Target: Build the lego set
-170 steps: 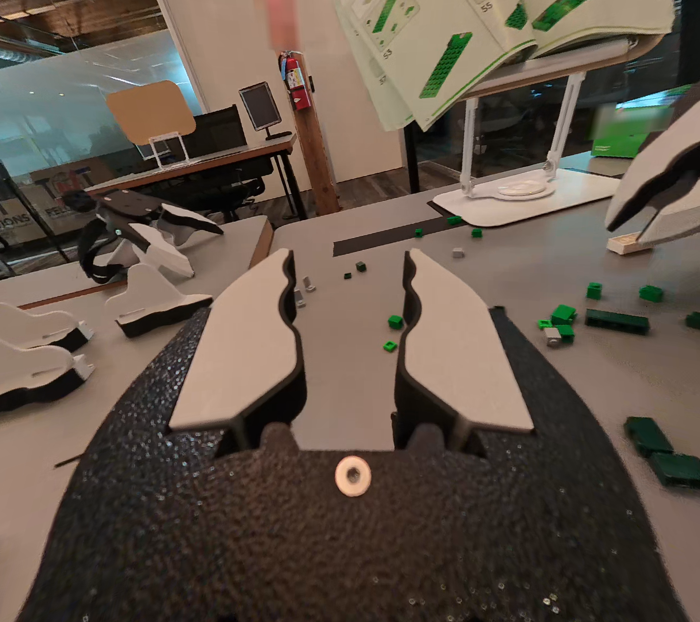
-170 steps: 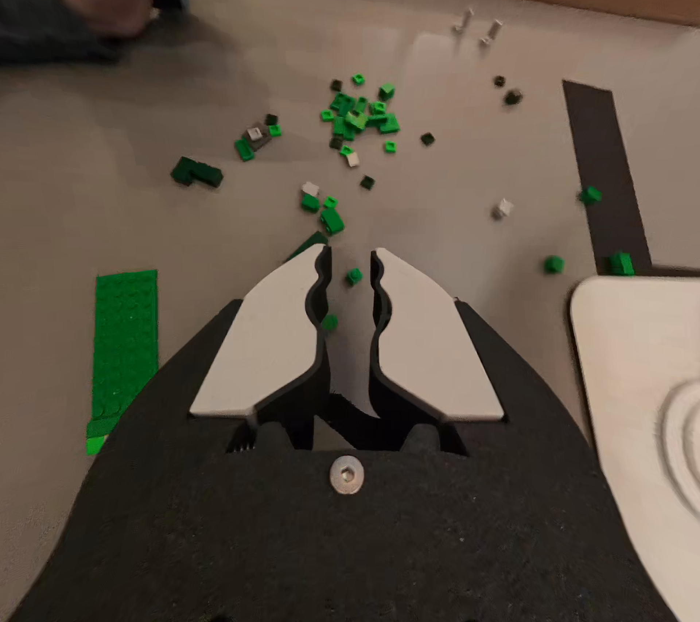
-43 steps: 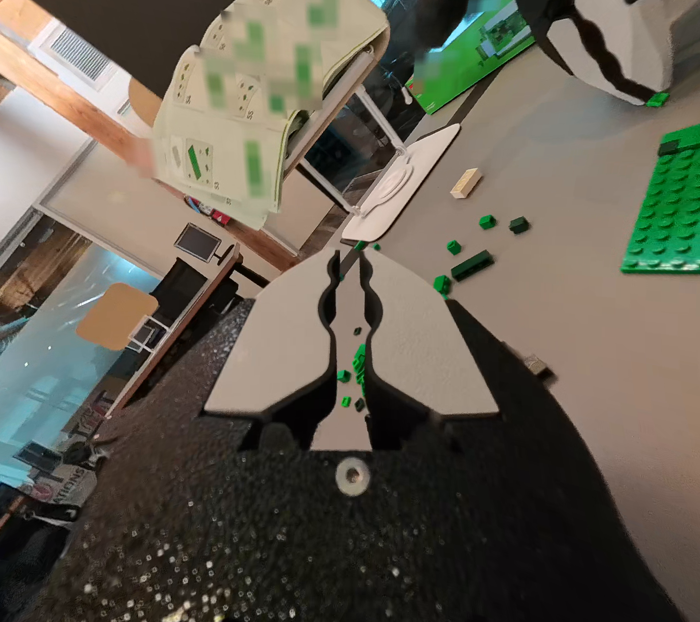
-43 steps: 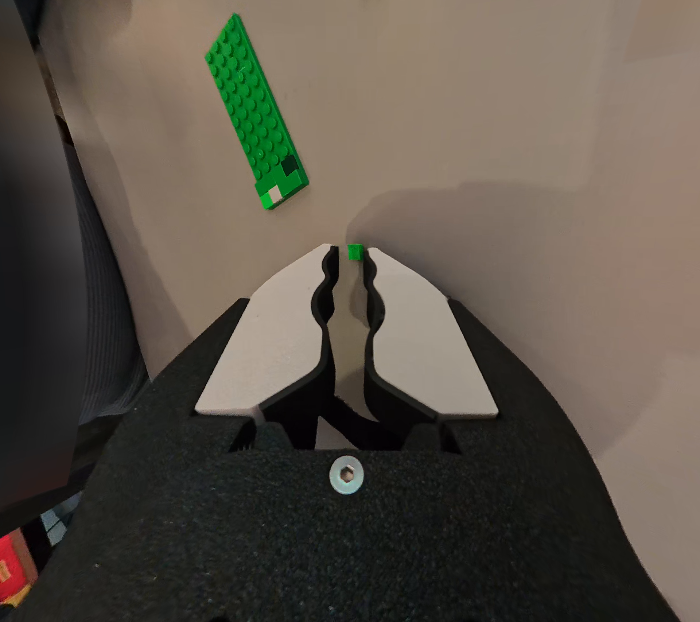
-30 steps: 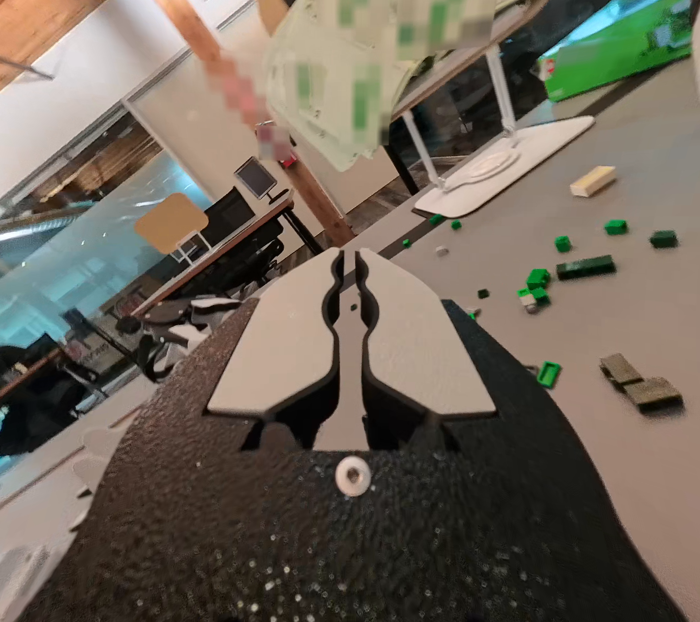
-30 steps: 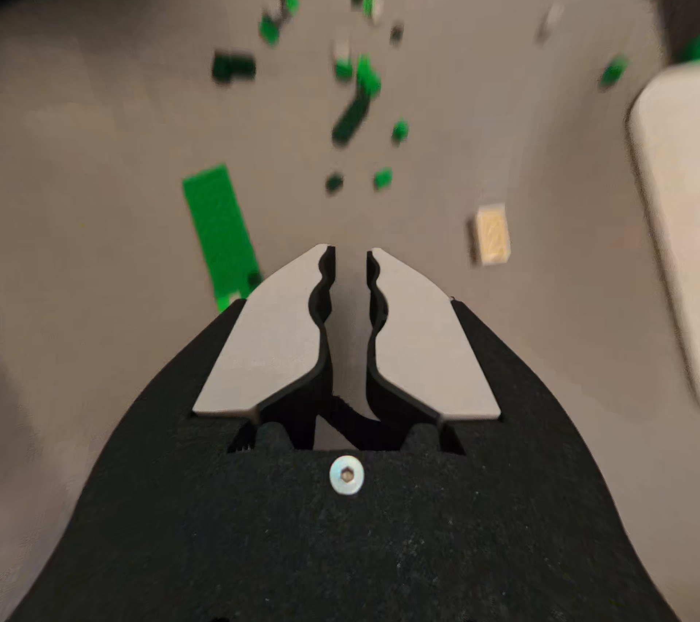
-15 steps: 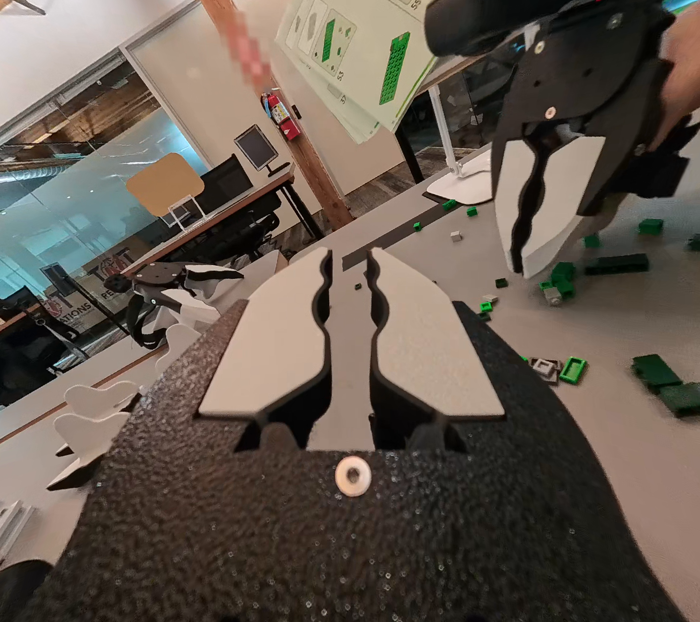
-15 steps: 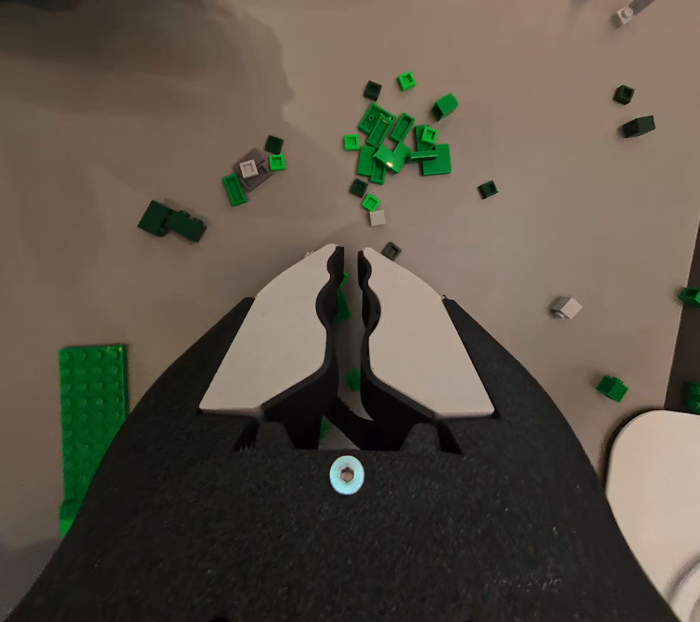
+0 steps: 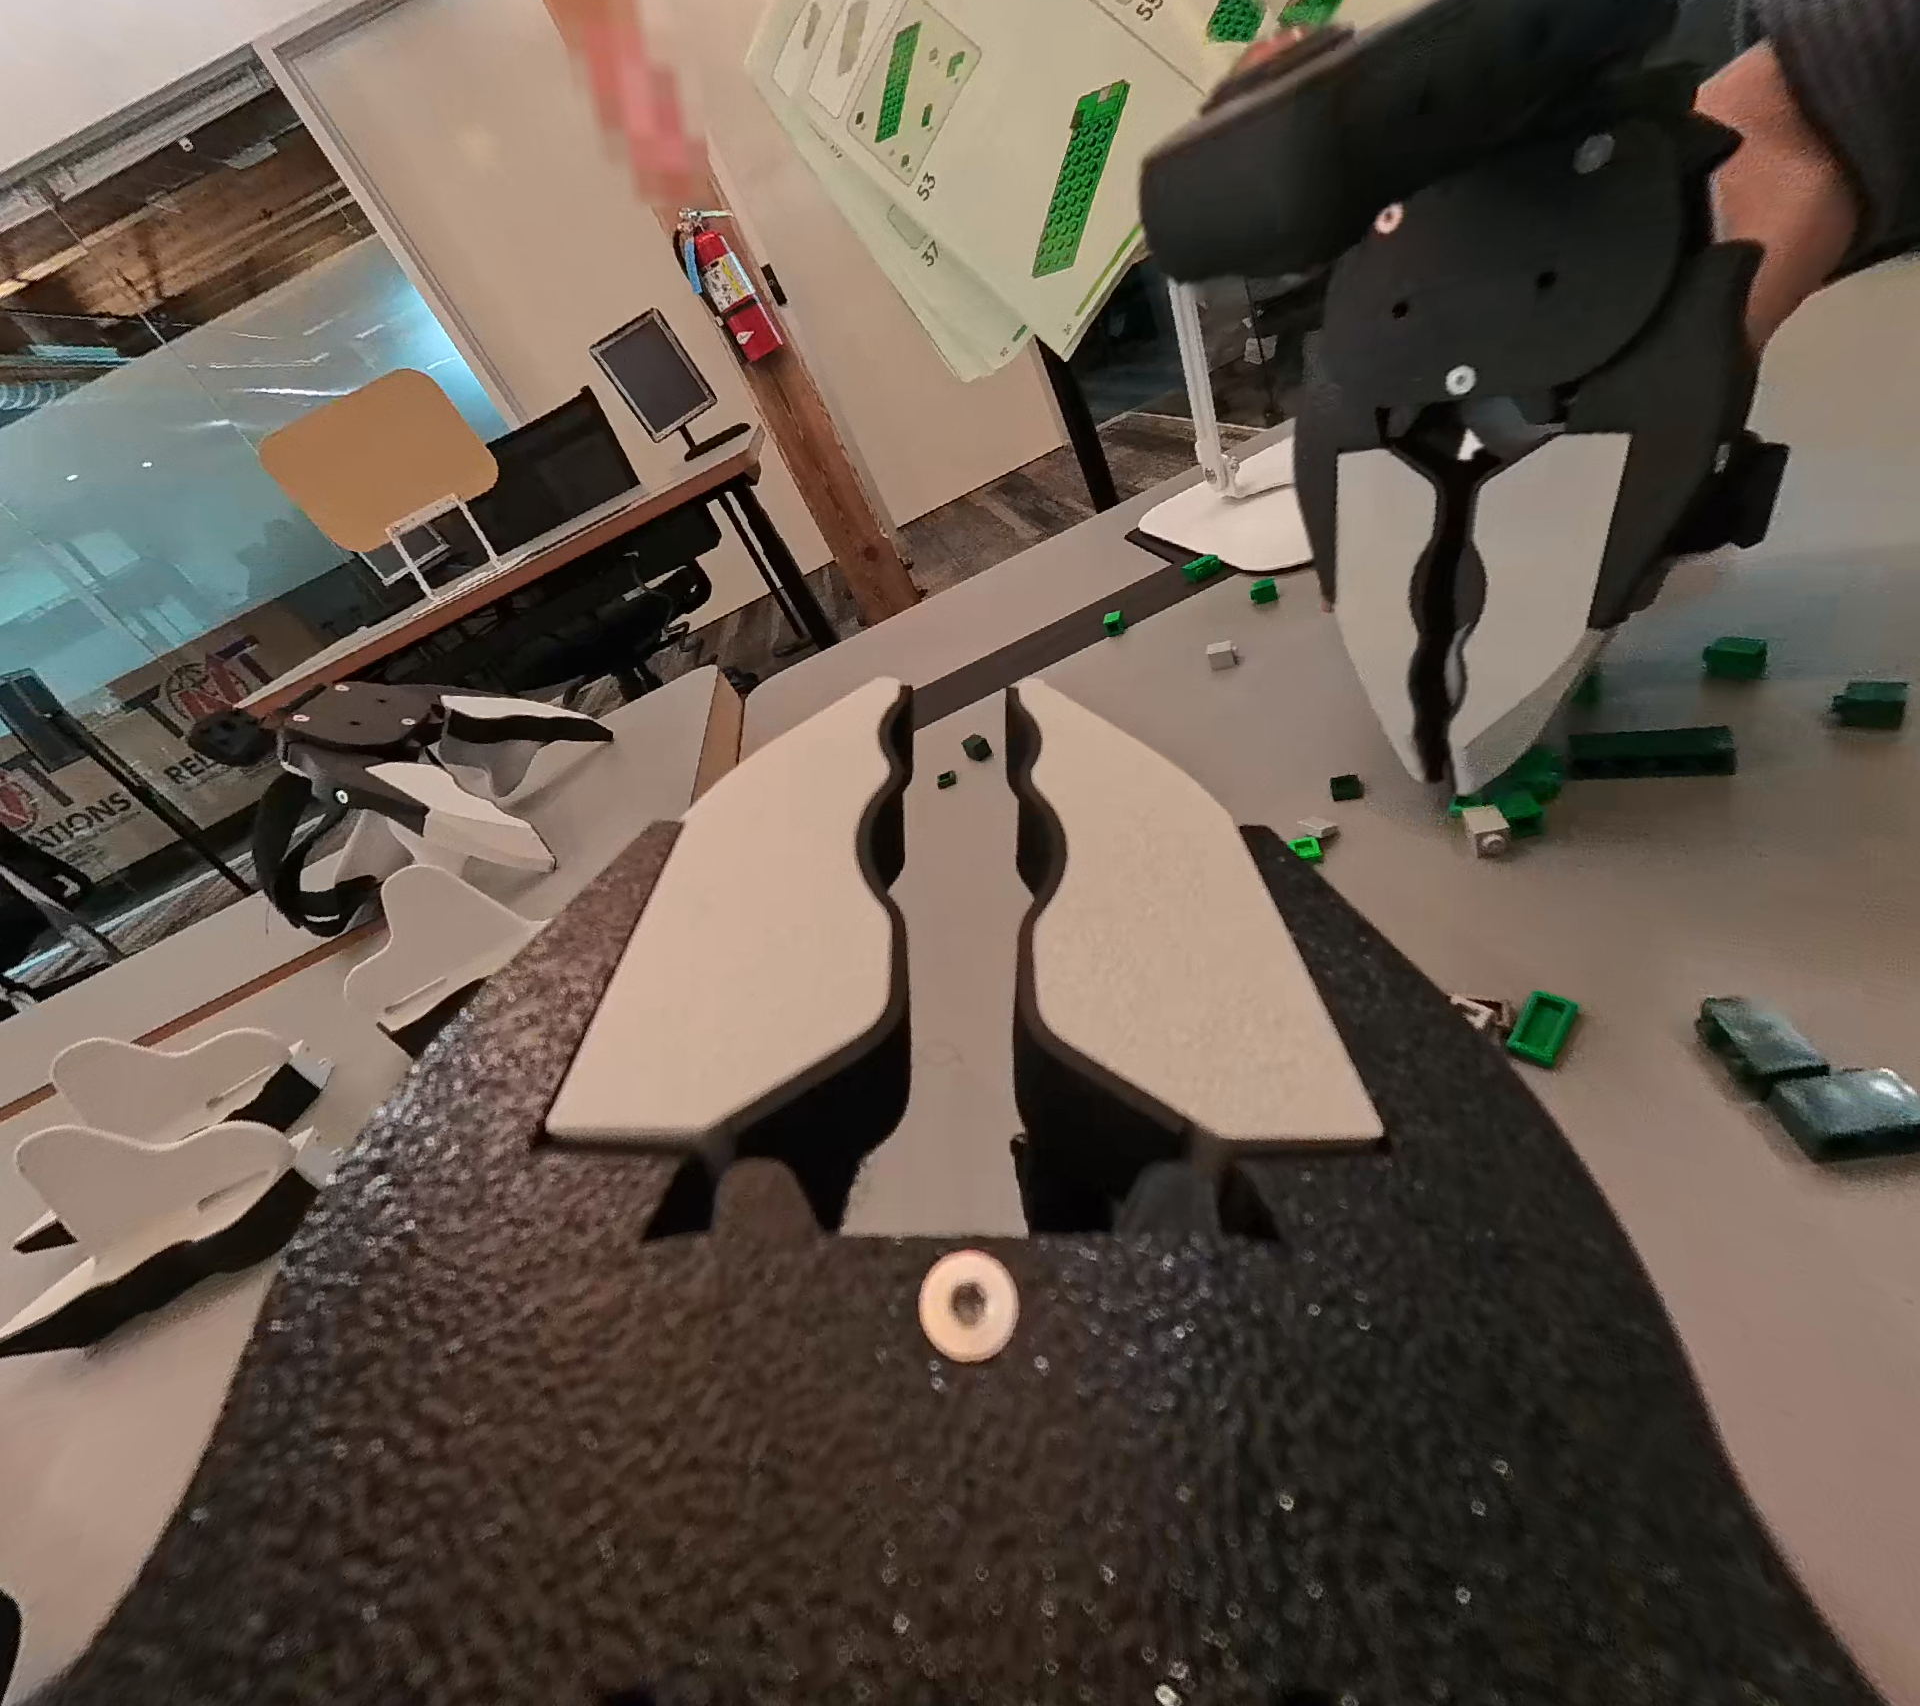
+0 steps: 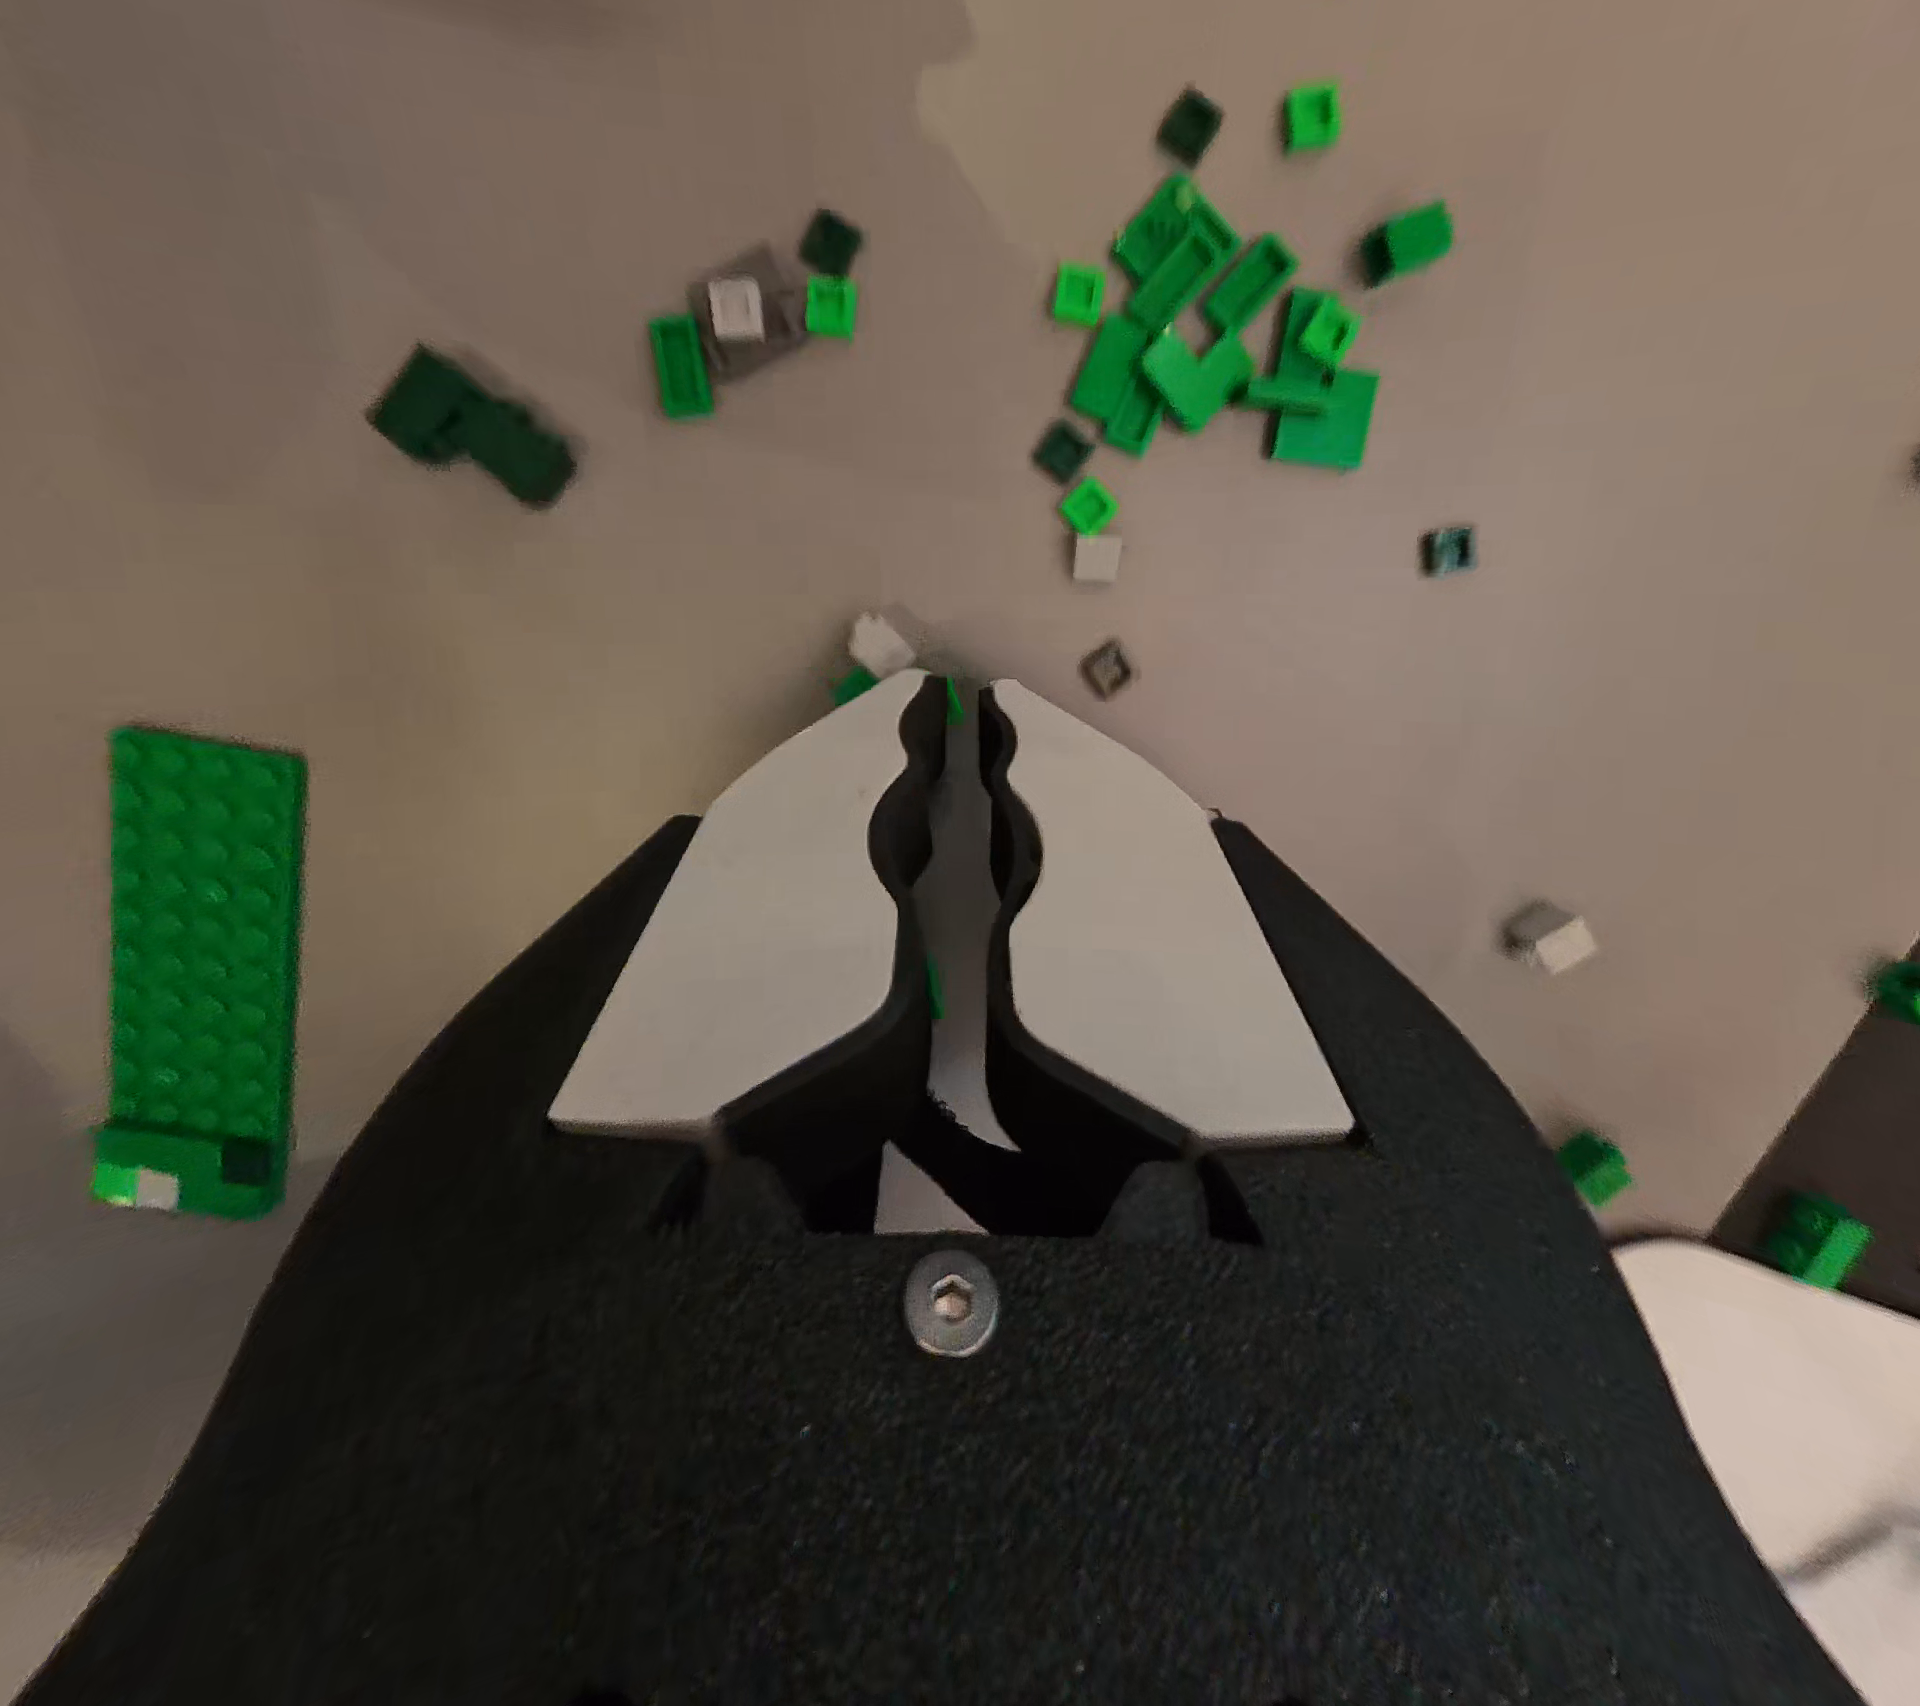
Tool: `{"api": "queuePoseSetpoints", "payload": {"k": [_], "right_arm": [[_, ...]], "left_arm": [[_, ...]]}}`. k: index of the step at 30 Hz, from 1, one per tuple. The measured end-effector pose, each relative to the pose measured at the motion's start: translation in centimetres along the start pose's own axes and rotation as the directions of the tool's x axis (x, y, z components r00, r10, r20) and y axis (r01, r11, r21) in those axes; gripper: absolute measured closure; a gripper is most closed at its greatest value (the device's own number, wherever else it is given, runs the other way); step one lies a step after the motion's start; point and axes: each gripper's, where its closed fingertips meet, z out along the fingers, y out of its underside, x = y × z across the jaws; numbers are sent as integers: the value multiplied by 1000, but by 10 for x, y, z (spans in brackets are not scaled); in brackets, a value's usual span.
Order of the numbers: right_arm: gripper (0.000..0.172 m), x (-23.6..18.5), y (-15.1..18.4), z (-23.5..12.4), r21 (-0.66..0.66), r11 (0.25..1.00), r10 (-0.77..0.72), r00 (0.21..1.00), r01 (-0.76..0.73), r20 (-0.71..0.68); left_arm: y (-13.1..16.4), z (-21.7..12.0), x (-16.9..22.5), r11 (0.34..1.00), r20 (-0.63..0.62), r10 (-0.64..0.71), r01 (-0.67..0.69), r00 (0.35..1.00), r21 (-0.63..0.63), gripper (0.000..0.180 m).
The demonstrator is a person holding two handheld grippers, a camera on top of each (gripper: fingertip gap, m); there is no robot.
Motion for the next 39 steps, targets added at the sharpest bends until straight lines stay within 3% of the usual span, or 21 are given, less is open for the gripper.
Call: {"api": "queuePoseSetpoints", "payload": {"k": [3, 8, 21, 31, 39], "right_arm": [[163, -8, -31, 2, 109, 993, -49, 999, 48, 8], [160, -21, -56, 21, 126, 988, -94, 995, 90, 28], [163, -11, -59, 23, 119, 992, 21, 997, -31, 78], [161, -15, -57, 27, 79, 996, -54, 996, 48, 74], [159, -15, -59, 27, 81, 996, -34, 995, 27, 89]], "left_arm": [[1, 1, 1, 1000, -3, -8, 8, 1000, -2, 164], [2, 1, 1, 1000, -11, -20, 20, 1000, -3, 164], [0, 1, 1, 1000, -17, -26, 26, 1000, 1, 164], [-1, 1, 4, 1000, -36, -29, 29, 999, 0, 165], [1, 2, 5, 999, -41, -31, 31, 999, -8, 165]]}}
